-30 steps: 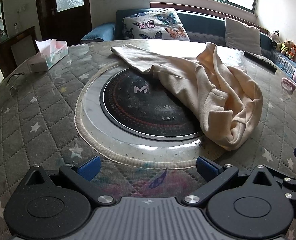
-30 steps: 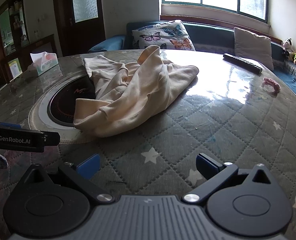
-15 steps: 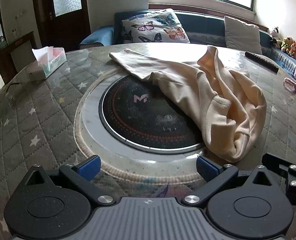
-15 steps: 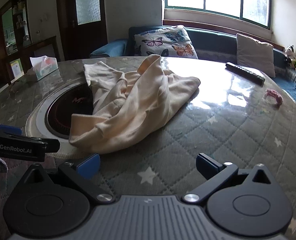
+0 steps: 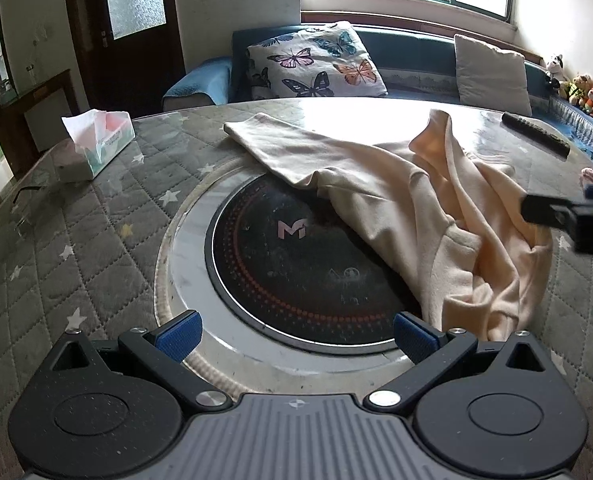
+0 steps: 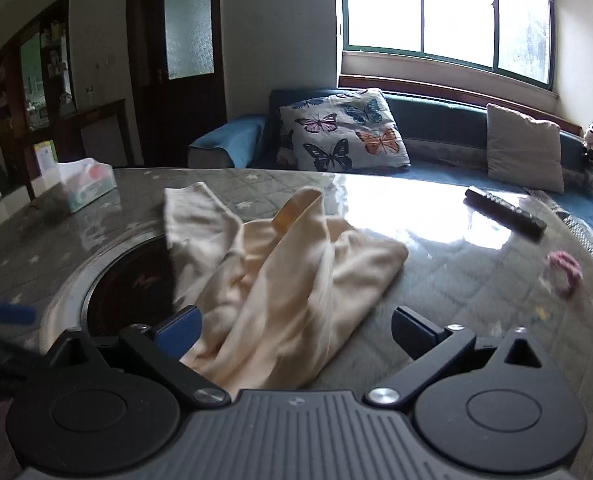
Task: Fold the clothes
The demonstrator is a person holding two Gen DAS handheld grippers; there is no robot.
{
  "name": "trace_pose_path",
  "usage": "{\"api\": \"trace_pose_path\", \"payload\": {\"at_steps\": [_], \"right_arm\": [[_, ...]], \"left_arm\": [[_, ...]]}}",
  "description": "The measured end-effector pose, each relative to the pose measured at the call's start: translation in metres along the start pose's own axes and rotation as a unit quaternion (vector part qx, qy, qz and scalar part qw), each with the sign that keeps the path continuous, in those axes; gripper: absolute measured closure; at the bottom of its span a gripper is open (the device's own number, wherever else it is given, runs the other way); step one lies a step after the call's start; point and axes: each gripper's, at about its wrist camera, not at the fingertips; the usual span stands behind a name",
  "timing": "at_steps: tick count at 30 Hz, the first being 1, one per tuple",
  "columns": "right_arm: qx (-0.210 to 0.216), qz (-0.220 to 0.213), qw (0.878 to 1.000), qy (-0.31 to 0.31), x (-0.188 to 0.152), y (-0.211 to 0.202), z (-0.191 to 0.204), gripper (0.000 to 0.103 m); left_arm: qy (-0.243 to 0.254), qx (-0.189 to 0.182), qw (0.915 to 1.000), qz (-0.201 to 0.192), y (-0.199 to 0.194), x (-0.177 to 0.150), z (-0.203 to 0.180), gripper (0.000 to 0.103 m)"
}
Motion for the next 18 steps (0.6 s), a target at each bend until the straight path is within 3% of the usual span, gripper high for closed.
{"api": "trace_pose_path", "payload": {"at_steps": [7, 18], "right_arm": [[0.002, 0.011, 1.0, 0.0, 0.009, 0.022, 0.0, 0.003], [0.002, 0.01, 1.0, -0.003, -0.009, 0.003, 0.009, 0.0]], "left_arm": [[0.001, 0.002, 1.0, 0.005, 0.006, 0.003, -0.001, 0.0], [0.004, 0.008, 1.0, 0.003, -0.005, -0.002, -0.004, 0.0]]}}
Point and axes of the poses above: each gripper's, at about its wrist camera, not at the fingertips, and y roughly the way its jaws point, z to its left, x to its top, and after that the axes turned 4 degrees about z, right-handed
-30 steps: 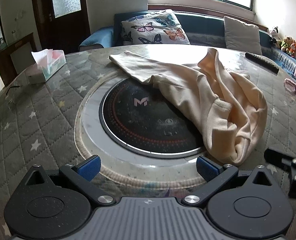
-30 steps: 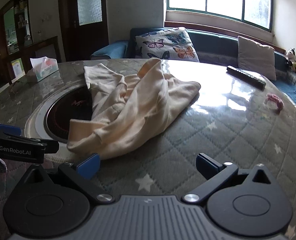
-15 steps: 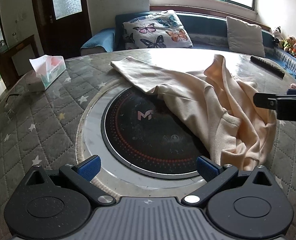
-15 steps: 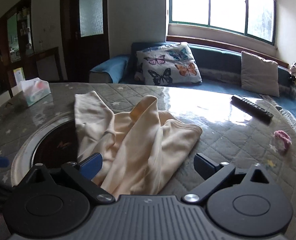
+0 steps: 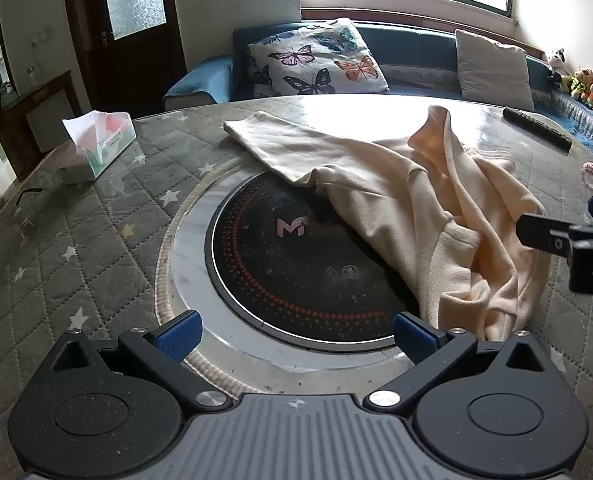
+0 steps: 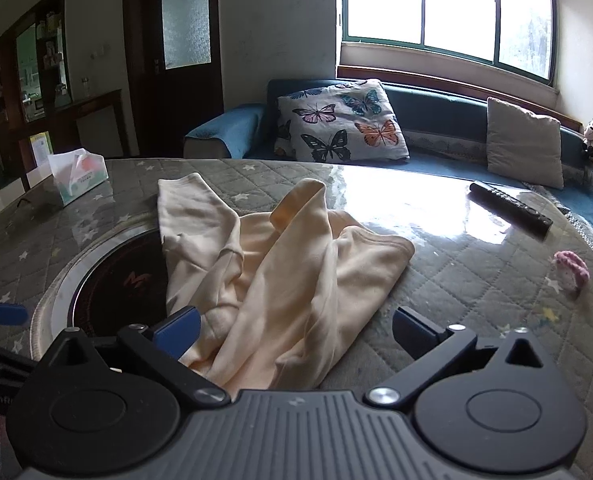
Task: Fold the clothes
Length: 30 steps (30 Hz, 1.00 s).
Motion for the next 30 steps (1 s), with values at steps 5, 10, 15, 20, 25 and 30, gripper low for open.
{"api": "trace_pose_path", "payload": {"at_steps": [5, 10, 15, 20, 25, 30], "right_arm": [[-0.001, -0.001, 1.0, -0.004, -0.005, -0.009, 0.004, 0.0], [-0.002, -0.002, 1.0, -0.003, -0.011, -0.019, 0.007, 0.0], [-0.004, 0.0, 1.0, -0.002, -0.02, -0.027, 0.01, 0.0], [-0.002, 0.005, 1.0, 0.011, -0.028, -0.034, 0.008, 0.0], [-0.006, 0.008, 1.0, 0.017, -0.031, -0.037, 0.005, 0.0], [-0.008, 0.008, 1.0, 0.02, -0.031, -0.038, 0.004, 0.0]], "left_arm": [[0.003, 0.007, 1.0, 0.0, -0.006, -0.002, 0.0, 0.0], [0.005, 0.013, 0.9999, -0.006, -0.016, -0.003, 0.0, 0.0], [0.011, 0.014, 0.9998, -0.012, -0.027, -0.004, -0.001, 0.0], [0.024, 0.015, 0.9994, -0.019, -0.036, -0.005, -0.006, 0.0], [0.026, 0.014, 0.9994, -0.02, -0.04, -0.004, -0.007, 0.0], [0.03, 0.015, 0.9992, -0.023, -0.043, -0.004, -0.009, 0.0]]}}
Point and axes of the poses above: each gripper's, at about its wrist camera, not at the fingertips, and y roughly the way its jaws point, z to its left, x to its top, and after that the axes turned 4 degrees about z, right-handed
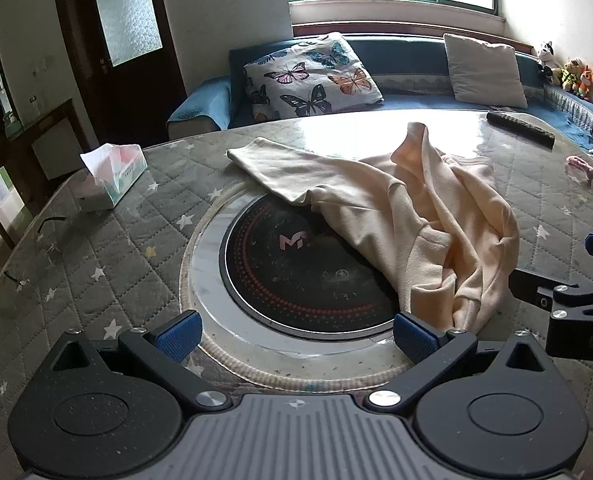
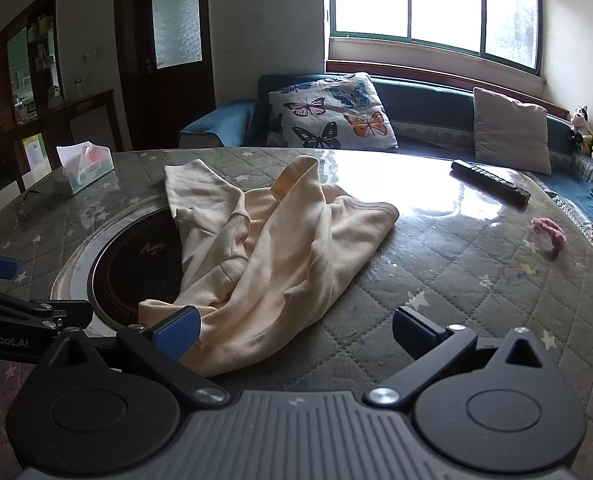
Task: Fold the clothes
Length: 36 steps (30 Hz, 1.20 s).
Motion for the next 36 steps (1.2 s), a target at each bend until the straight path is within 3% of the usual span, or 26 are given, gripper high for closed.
{"api": "trace_pose_path", "payload": {"at_steps": [36], "right_arm": [[0.003, 0.003, 1.0, 0.002, -0.003, -0.002, 0.003, 0.0]], "left_arm": [[0.016, 0.002, 0.9997, -0.018, -0.018, 0.002, -0.008, 0.0]]}}
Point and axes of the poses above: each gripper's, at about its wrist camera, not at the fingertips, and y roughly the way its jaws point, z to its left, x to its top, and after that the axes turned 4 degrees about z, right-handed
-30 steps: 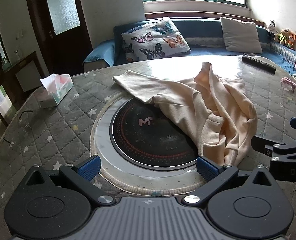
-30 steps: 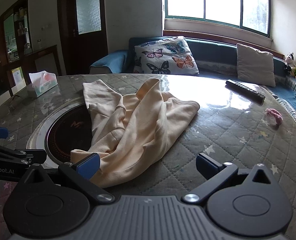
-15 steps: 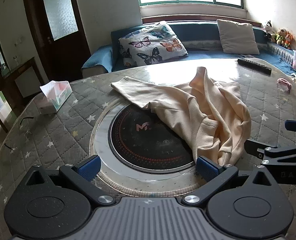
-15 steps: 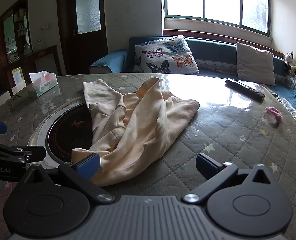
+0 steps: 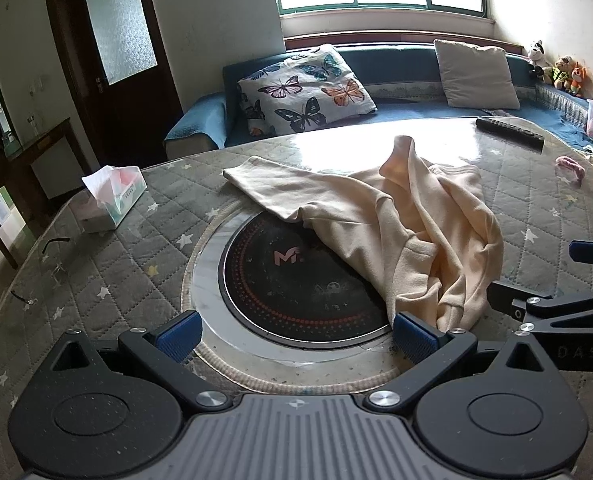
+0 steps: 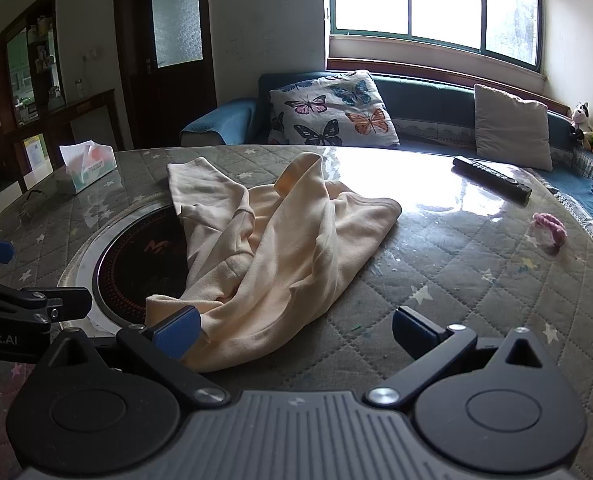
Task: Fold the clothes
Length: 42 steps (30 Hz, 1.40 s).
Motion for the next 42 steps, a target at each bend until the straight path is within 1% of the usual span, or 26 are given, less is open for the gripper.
{"api": "trace_pose_path", "payload": {"at_steps": [5, 13, 17, 22, 25, 26, 29, 31, 33, 34, 35, 36, 39, 40, 41, 42], "right_arm": [[0.0, -0.001, 1.0, -0.003, 0.003, 0.001, 0.0, 0.0], [-0.002, -0.003, 1.0, -0.018, 0.019, 0.019, -0.004, 0.0], [0.001, -0.008, 0.999, -0.031, 0.036, 0.034, -0.005, 0.0], [-0.004, -0.018, 0.999, -0.048, 0.064, 0.058, -0.01, 0.0], [-0.009, -0.019, 0.998, -0.052, 0.082, 0.077, -0.013, 0.002], [-0.011, -0.017, 0.998, -0.052, 0.087, 0.084, -0.014, 0.006], [-0.005, -0.007, 0.999, -0.045, 0.103, 0.104, -0.017, 0.009], [-0.004, -0.002, 0.999, -0.044, 0.111, 0.119, -0.018, 0.014], [-0.003, 0.011, 0.999, -0.04, 0.117, 0.135, -0.018, 0.019], [0.0, 0.016, 0.999, -0.037, 0.119, 0.142, -0.019, 0.025], [0.002, 0.022, 0.999, -0.036, 0.121, 0.15, -0.02, 0.028], [0.001, 0.029, 0.999, -0.037, 0.122, 0.158, -0.02, 0.03], [-0.002, 0.047, 0.998, -0.033, 0.124, 0.175, -0.024, 0.05], [-0.001, 0.051, 0.998, -0.028, 0.124, 0.178, -0.027, 0.062], [-0.001, 0.055, 0.998, -0.022, 0.124, 0.179, -0.03, 0.068], [0.0, 0.057, 0.998, -0.016, 0.123, 0.178, -0.034, 0.072]], "left_arm": [[-0.005, 0.002, 1.0, 0.005, 0.008, 0.001, 0.003, 0.0], [-0.04, 0.011, 0.9989, 0.023, 0.041, 0.008, 0.024, 0.0], [-0.056, 0.005, 0.9982, 0.022, 0.054, 0.015, 0.033, 0.0], [-0.076, -0.014, 0.9969, 0.015, 0.068, 0.027, 0.04, 0.0], [-0.086, -0.025, 0.9958, 0.017, 0.075, 0.031, 0.041, 0.0], [-0.088, -0.031, 0.9955, 0.017, 0.077, 0.031, 0.041, 0.0], [-0.086, -0.043, 0.9953, 0.013, 0.082, 0.033, 0.04, 0.0], [-0.083, -0.049, 0.9953, 0.011, 0.086, 0.035, 0.038, 0.0], [-0.079, -0.06, 0.995, 0.008, 0.089, 0.037, 0.036, 0.0], [-0.077, -0.065, 0.9949, 0.006, 0.091, 0.039, 0.034, 0.0], [-0.075, -0.069, 0.9947, 0.003, 0.092, 0.042, 0.033, 0.0], [-0.074, -0.074, 0.9944, 0.0, 0.094, 0.044, 0.032, 0.0], [-0.074, -0.089, 0.9933, -0.006, 0.1, 0.056, 0.029, 0.001], [-0.075, -0.097, 0.9924, -0.008, 0.102, 0.061, 0.028, 0.001], [-0.076, -0.106, 0.9914, -0.01, 0.103, 0.065, 0.027, 0.001], [-0.075, -0.117, 0.9901, -0.013, 0.104, 0.07, 0.025, 0.002]]}}
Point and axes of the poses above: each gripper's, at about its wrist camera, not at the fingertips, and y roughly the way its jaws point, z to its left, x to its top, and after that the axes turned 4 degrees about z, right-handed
